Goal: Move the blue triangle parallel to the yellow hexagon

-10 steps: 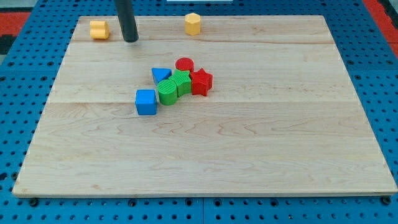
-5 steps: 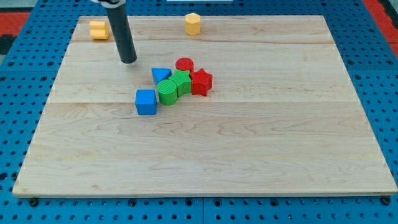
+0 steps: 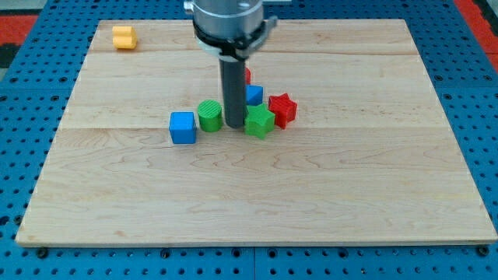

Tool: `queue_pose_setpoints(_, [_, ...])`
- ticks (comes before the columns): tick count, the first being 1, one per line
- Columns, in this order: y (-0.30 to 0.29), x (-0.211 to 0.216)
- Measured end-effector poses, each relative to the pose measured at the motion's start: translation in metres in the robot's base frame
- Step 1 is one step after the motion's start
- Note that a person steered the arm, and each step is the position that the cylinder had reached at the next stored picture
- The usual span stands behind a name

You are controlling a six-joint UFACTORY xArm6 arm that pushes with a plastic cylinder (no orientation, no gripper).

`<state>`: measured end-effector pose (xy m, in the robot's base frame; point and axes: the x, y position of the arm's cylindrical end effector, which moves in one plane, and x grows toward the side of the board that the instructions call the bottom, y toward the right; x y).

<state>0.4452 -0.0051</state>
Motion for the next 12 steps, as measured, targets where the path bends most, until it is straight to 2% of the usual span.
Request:
queue_pose_setpoints(1, [0.019, -0.039])
queue_pose_setpoints(2, [0.012, -0.031])
queue_pose_setpoints(3, [-0.043, -0.028])
queue_pose_setpoints(4, [-0.051, -0.067])
queue_pose_setpoints(5, [0.022, -0.084])
queue_pose_setpoints(6, [0.032, -0.066])
queue_pose_setpoints(8, [-0.064, -0.02])
queue_pose_setpoints(9, [-0.033, 0.02])
queue_pose_setpoints(10, [0.006, -0.02])
queue_pose_setpoints(11, [0.011, -0.076])
queue_pose_setpoints(12, [0.051, -0.085])
